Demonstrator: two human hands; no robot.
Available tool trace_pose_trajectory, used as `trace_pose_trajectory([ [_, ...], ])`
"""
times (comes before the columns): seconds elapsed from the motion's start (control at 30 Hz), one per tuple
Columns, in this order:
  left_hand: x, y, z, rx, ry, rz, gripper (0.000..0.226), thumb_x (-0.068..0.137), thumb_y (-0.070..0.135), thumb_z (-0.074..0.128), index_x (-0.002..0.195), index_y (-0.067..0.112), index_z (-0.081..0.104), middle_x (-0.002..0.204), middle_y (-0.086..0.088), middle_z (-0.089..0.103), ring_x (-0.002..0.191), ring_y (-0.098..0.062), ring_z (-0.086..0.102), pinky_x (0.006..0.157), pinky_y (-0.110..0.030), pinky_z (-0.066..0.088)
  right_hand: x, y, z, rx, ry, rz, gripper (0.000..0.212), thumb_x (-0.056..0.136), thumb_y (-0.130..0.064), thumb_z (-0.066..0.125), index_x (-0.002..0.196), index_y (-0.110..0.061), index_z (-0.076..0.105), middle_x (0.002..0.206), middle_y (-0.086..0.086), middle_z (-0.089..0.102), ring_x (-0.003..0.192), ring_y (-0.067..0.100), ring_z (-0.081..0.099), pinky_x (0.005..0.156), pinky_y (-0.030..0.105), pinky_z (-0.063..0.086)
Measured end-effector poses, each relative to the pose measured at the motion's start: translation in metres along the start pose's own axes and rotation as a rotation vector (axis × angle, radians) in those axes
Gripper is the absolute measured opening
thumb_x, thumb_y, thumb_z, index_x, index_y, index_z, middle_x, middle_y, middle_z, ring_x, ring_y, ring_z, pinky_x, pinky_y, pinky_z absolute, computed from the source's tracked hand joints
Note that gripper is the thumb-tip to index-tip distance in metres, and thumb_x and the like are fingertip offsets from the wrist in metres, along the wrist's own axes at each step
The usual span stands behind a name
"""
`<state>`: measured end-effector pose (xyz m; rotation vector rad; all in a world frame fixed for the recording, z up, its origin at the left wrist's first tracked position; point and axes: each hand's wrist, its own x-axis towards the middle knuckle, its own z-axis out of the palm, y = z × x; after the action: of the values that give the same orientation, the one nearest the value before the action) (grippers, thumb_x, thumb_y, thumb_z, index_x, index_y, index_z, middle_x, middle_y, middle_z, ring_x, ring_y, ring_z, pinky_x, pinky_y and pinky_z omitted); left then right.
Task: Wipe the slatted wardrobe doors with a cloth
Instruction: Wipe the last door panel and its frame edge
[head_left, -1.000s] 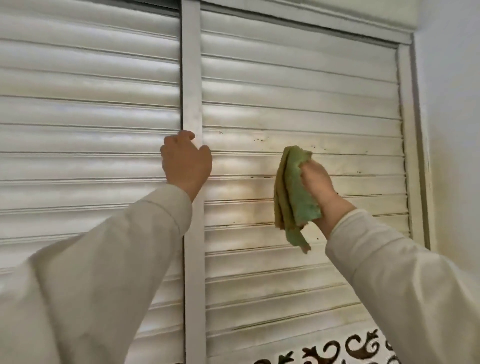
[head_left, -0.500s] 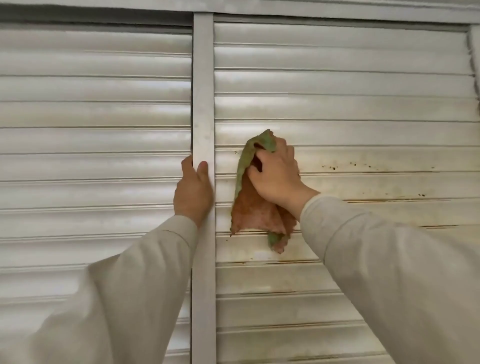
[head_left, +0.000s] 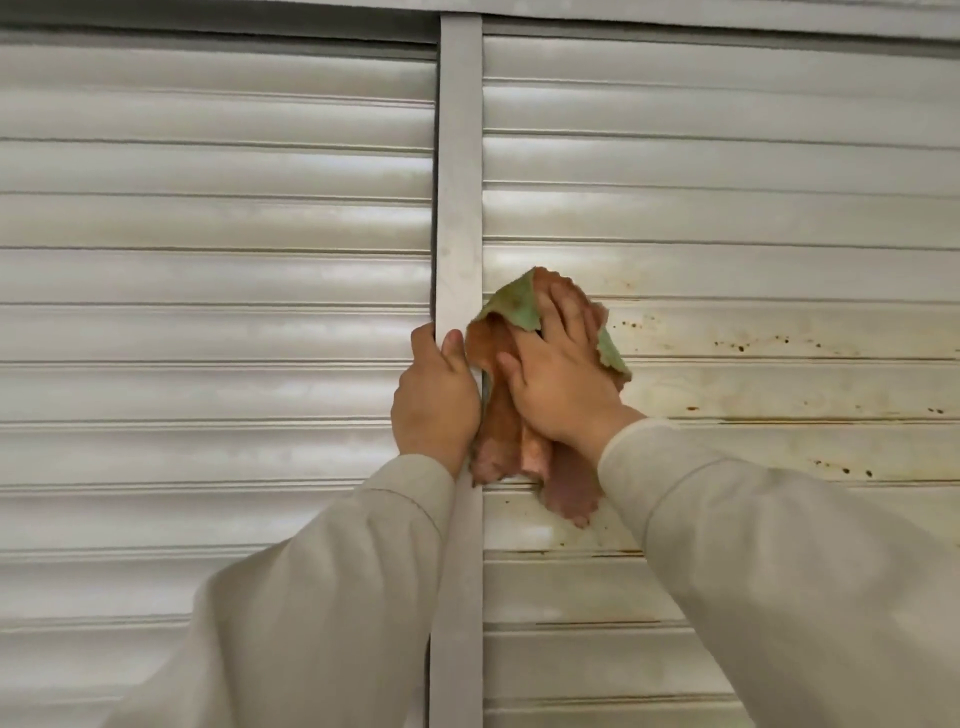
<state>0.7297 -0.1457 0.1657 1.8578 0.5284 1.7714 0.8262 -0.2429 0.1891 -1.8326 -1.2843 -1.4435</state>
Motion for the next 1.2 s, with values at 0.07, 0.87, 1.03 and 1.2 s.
trace_pose_trajectory([
  [0.07,-0.001,0.000,0.000,-0.013,0.006,0.008,0.039,0.104,0.047,0.028,0.132,0.024,0.042,0.113,-0.018,0.065,0.102,-0.041,0.058,0.084,-0.044,0.045,-0.006,0.009,-0.003,-0.030,0.028,0.085,0.055,0.097,-0.047,0.042,0.147,-0.024,0.040,0.161,0.010,0.016,0.145,0.032,0.009,0.118,0.056,0.009],
  [0.87,-0.007,0.001,-0.004,-0.007,-0.015,0.014,0.039,0.105,0.048,0.023,0.127,0.021,0.042,0.100,-0.012,0.065,0.094,-0.037,0.059,0.082,-0.046,0.048,-0.023,0.074,-0.052,-0.163,0.053,0.519,0.053,0.087,-0.041,0.041,0.132,-0.013,0.046,0.137,0.012,0.040,0.126,0.034,0.035,0.106,0.053,0.035],
  [1.03,-0.009,0.004,-0.002,0.016,-0.004,0.006,0.041,0.105,0.048,0.024,0.130,0.020,0.041,0.101,-0.012,0.065,0.093,-0.038,0.060,0.076,-0.041,0.044,-0.024,0.038,-0.041,-0.173,-0.060,0.599,0.062,0.097,-0.042,0.027,0.153,-0.015,0.024,0.160,0.020,0.011,0.149,0.035,0.007,0.121,0.049,0.004],
  [1.2,-0.006,0.002,0.001,0.037,0.023,0.003,0.042,0.105,0.048,0.023,0.130,0.020,0.041,0.101,-0.015,0.066,0.094,-0.040,0.060,0.077,-0.043,0.044,-0.022,0.001,-0.019,-0.256,-0.192,0.174,0.053,0.101,-0.040,0.026,0.140,-0.012,0.048,0.164,0.020,-0.003,0.150,0.034,-0.015,0.121,0.052,-0.005],
])
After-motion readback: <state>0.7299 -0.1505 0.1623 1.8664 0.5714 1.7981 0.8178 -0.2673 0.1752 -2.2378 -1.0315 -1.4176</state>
